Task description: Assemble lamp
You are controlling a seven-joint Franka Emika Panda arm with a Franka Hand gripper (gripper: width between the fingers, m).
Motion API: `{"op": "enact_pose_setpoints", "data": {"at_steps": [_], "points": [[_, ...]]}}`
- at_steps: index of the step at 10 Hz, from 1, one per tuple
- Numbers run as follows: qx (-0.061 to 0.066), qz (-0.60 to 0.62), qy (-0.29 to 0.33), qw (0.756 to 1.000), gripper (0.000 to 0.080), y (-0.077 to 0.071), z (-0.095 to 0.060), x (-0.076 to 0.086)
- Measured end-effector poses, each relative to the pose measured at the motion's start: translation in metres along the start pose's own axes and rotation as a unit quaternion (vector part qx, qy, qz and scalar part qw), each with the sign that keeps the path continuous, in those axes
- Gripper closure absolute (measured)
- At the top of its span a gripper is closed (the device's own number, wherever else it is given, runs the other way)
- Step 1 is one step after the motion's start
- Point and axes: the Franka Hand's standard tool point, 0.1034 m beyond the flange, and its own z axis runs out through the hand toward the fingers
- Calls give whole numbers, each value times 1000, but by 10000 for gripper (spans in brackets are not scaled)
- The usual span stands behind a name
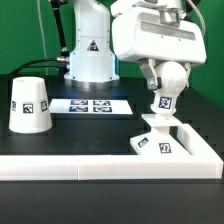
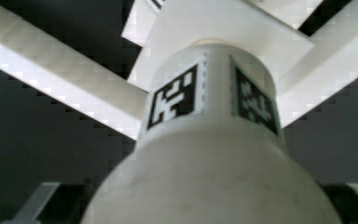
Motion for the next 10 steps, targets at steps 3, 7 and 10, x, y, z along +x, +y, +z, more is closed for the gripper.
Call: {"op": "enact_pose_setpoints", "data": {"at_steps": [3,7,10], "points": [[-22,-1,35,999,223,-2,-1,-1],[-24,-1,37,999,124,-1,-1,-2],[-25,2,35,999,103,5,-6,-2]]}}
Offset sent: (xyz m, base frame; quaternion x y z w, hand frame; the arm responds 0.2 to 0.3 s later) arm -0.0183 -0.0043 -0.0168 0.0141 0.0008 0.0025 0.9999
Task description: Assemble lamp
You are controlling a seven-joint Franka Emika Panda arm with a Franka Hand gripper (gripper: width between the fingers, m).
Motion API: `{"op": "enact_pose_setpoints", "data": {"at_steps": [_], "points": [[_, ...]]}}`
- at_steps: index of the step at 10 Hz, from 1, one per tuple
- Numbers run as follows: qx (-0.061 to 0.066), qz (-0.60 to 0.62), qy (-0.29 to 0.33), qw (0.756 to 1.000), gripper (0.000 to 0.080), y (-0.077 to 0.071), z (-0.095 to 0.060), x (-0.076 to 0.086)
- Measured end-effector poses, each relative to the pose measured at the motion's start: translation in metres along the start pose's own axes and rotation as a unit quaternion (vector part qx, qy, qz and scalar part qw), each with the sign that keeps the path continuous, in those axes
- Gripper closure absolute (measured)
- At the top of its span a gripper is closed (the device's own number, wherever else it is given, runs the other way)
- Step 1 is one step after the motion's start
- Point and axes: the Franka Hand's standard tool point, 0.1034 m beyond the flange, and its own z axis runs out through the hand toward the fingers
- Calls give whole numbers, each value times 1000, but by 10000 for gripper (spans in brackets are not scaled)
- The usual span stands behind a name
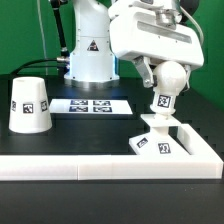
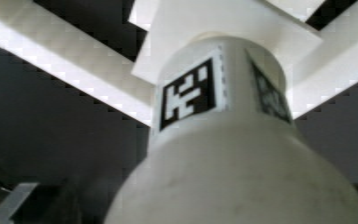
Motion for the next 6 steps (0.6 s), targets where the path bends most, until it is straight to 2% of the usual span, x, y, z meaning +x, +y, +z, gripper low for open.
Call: {"op": "enact_pose_setpoints", "data": {"at_steps": [4,6], "points": [[-1,-2,0,1000,101,6,-19,11],[9,-4,-11,1000,101,0,-18,12]]}}
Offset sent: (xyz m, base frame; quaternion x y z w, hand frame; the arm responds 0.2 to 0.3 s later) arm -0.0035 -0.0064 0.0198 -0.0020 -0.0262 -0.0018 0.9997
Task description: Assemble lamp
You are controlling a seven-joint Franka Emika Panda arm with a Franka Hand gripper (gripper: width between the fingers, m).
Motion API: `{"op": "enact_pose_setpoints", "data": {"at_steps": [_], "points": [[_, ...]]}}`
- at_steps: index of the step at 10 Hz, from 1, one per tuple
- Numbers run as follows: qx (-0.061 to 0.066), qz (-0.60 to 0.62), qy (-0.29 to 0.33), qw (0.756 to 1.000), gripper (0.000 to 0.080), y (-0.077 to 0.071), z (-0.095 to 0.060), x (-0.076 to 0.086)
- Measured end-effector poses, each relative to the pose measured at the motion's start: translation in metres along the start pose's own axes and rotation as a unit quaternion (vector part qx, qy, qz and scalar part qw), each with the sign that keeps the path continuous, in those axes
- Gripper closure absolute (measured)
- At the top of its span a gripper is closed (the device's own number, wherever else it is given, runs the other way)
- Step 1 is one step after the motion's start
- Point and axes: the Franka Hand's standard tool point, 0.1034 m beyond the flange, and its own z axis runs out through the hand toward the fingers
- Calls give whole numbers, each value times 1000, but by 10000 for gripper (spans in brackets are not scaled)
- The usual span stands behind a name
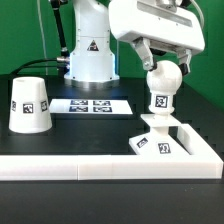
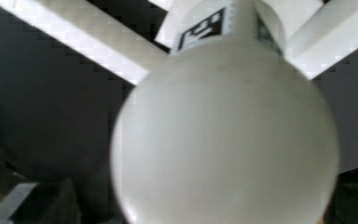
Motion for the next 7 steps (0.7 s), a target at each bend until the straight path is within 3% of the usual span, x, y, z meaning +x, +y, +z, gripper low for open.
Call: {"op": "enact_pose_setpoints", "data": {"at_steps": [1,2,4,5,6,7], "points": [[-1,1,1,1000,101,2,1,-1],[6,2,-12,1000,101,-1,5,-7],[46,9,-76,996,101,-7,7,-6],[54,11,-93,994,101,-4,9,-5],[73,10,-132,989,101,-7,10,-8],[83,4,-156,984,101,-5,11,-5]]}}
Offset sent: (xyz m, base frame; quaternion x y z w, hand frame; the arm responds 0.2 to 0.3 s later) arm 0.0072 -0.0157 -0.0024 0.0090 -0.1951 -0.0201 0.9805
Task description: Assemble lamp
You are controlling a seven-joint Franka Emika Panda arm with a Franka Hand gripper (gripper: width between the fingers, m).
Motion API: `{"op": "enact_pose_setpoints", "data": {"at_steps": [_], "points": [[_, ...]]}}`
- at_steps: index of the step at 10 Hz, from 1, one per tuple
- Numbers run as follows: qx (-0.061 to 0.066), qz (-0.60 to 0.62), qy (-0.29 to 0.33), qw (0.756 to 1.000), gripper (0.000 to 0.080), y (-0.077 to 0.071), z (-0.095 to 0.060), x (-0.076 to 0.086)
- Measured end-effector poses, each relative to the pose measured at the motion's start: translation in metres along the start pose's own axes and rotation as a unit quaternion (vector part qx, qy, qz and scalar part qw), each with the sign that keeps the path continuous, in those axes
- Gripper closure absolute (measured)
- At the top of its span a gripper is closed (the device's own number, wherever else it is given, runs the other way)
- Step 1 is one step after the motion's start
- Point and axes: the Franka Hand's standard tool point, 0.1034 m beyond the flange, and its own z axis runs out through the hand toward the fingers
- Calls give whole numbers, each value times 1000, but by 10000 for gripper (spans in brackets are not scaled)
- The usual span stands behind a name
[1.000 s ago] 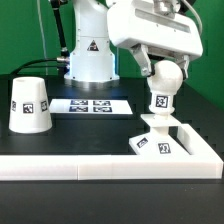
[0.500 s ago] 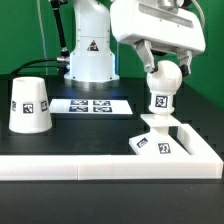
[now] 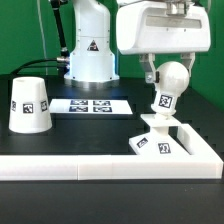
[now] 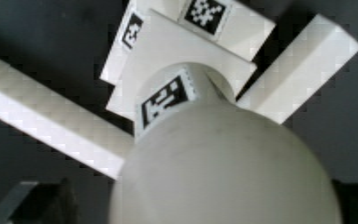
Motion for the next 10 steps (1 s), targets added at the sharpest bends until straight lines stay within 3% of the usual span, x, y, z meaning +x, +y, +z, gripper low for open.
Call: {"op": "enact_pose_setpoints", "data": {"at_steps": [2,6,7,10], "points": [[5,-3,-13,1000,101,6,4,2],[1,-5,-8,1000,101,10,4,2],[1,-5,-8,1000,218,11,4,1],[1,2,-8,1000,236,10,3,2]]}}
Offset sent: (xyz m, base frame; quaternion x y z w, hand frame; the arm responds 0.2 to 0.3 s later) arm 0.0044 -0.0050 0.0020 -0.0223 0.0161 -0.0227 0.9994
